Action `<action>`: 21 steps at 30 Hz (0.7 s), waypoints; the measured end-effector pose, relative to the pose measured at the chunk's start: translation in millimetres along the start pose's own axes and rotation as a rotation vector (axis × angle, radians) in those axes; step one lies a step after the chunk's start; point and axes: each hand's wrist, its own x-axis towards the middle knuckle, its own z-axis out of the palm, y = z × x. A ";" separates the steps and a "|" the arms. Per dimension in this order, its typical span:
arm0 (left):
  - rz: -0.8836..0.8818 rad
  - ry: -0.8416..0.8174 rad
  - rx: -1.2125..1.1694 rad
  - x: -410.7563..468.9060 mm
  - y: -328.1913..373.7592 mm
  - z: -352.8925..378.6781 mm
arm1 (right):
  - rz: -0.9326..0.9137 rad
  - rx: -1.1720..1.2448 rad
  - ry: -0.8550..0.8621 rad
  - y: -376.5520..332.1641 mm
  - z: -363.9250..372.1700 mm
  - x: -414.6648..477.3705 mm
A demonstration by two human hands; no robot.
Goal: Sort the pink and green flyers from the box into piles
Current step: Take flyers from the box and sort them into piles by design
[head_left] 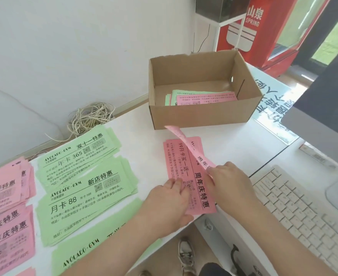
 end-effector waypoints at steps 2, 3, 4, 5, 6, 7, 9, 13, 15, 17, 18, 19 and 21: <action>-0.044 -0.011 0.021 -3.0 5.1 -2.3 | 0.018 0.021 -0.089 -14.5 4.3 -4.9; -0.068 -0.003 0.007 -4.9 7.3 0.2 | 0.041 0.064 -0.117 -19.7 5.8 -5.6; -0.070 -0.012 -0.010 -7.4 9.8 1.7 | 0.073 0.123 -0.139 -23.3 7.0 -5.4; -0.066 -0.025 0.000 -9.4 11.4 5.7 | 0.112 0.204 -0.161 -25.7 7.9 -4.4; -0.055 0.006 0.009 -10.6 12.0 11.8 | 0.153 0.308 -0.193 -26.9 7.9 -3.2; -0.027 0.065 -0.008 -12.1 12.4 19.3 | 0.192 0.414 -0.238 -27.5 7.4 -1.8; 0.029 0.184 -0.126 -19.2 10.0 21.3 | 0.226 0.544 -0.318 -25.2 3.8 -0.3; 0.053 0.602 -0.255 -35.7 9.2 -2.1 | 0.180 0.599 -0.443 -14.3 -1.1 -5.3; 0.076 0.580 -0.246 -31.3 17.6 -1.8 | 0.202 0.638 -0.424 -11.7 -0.4 -9.8; 0.008 0.400 -0.164 -18.7 29.1 9.9 | 0.248 0.614 -0.302 -10.0 -1.8 -16.6; -0.022 0.295 -0.150 -13.1 33.4 16.2 | 0.267 0.582 -0.238 -7.6 -2.8 -21.1; -0.035 0.236 -0.136 -8.6 36.5 21.5 | 0.287 0.552 -0.192 -4.1 -4.5 -26.8; -0.044 0.238 -0.147 -6.6 36.6 26.4 | 0.331 0.533 -0.167 5.3 -6.9 -40.1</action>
